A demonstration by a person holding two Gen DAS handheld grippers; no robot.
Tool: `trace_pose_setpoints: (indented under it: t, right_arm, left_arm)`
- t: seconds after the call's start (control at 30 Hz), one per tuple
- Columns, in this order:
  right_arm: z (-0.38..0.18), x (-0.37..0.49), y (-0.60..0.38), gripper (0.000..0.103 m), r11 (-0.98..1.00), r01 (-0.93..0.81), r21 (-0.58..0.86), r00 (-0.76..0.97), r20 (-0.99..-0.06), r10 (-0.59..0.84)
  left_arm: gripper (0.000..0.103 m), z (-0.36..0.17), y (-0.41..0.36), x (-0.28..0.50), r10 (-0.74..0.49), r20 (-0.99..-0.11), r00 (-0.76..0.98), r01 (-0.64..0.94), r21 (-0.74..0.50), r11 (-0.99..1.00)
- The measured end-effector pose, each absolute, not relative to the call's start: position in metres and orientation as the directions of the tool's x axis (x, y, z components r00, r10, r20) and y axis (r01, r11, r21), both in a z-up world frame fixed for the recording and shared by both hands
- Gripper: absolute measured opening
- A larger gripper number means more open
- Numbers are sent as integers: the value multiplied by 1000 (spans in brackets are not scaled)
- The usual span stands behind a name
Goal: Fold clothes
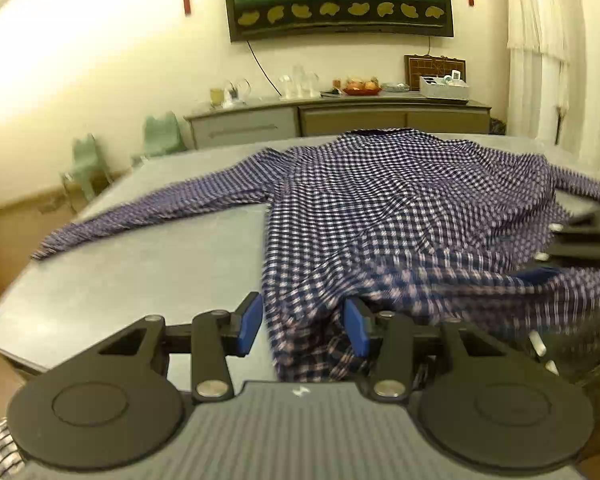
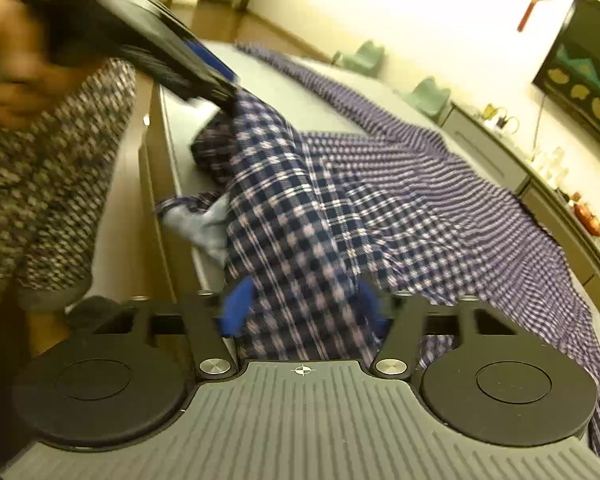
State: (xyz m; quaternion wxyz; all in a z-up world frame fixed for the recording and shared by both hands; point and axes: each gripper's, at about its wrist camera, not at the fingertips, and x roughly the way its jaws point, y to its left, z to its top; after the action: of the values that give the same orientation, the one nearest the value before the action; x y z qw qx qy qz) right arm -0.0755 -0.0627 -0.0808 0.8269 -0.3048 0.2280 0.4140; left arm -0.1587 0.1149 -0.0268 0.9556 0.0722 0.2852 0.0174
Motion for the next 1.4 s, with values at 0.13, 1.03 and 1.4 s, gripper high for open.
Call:
trace_pose_setpoints:
  t: [0.13,1.03,1.4]
  right_arm:
    - [-79,-49,-57,8,533,-818,-219,535,-628,564]
    - [-43,0,-116,39,773,-624,114,639,-495,589]
    - [-54,-140,-79,65,622,-748,-232,652,-428,626]
  left_arm:
    - [45,-30,96,-178,76,-526,847,35,198,980]
    - [5,57,150,-152,-200,-704,681,147,-136,980]
    - [6,105,148,-106,-240,-617,750,43,-315,948]
